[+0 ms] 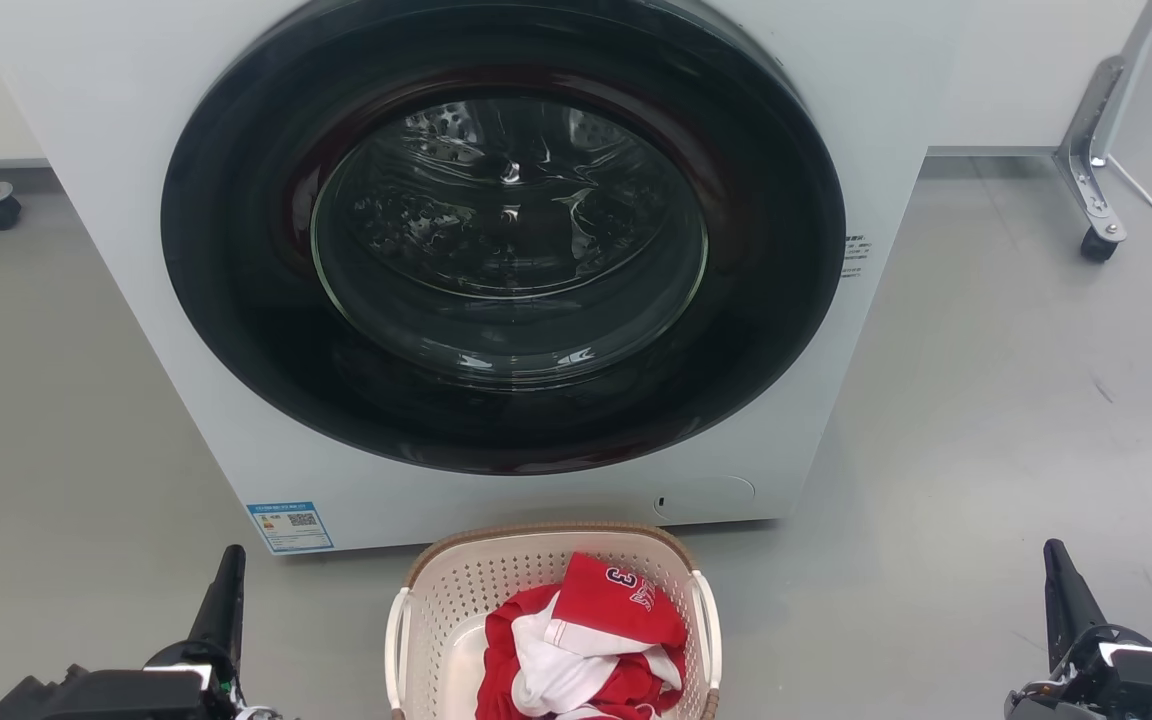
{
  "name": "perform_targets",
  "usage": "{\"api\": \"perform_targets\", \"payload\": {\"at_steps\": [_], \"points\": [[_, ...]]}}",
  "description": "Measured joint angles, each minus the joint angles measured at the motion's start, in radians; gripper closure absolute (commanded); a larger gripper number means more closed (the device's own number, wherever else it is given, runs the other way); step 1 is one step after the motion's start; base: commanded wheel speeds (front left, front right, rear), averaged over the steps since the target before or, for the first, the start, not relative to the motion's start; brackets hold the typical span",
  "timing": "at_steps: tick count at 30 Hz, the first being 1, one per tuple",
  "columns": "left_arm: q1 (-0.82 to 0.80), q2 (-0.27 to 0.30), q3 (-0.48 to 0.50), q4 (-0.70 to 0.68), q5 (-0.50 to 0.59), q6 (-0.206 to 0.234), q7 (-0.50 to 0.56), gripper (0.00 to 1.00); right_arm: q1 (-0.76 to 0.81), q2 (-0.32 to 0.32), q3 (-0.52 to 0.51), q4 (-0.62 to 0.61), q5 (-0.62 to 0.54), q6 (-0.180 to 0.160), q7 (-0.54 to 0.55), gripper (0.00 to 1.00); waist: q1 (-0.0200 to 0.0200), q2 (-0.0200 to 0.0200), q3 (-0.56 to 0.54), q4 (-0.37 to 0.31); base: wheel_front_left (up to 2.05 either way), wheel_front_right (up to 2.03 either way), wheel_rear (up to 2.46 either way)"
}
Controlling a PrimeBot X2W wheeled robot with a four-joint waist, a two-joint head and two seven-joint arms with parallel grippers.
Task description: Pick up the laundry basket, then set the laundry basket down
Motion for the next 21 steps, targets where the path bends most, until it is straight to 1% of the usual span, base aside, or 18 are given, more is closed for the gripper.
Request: {"api": "perform_targets", "payload": {"at_steps": [21], "points": [[0.0,0.0,0.0,0.0,0.0,0.0,0.0,1.0,0.0,0.0,0.0,0.0,0.0,0.0,0.0,1.0,0.0,0.0,0.0,0.0,0.0,0.0,0.0]]}}
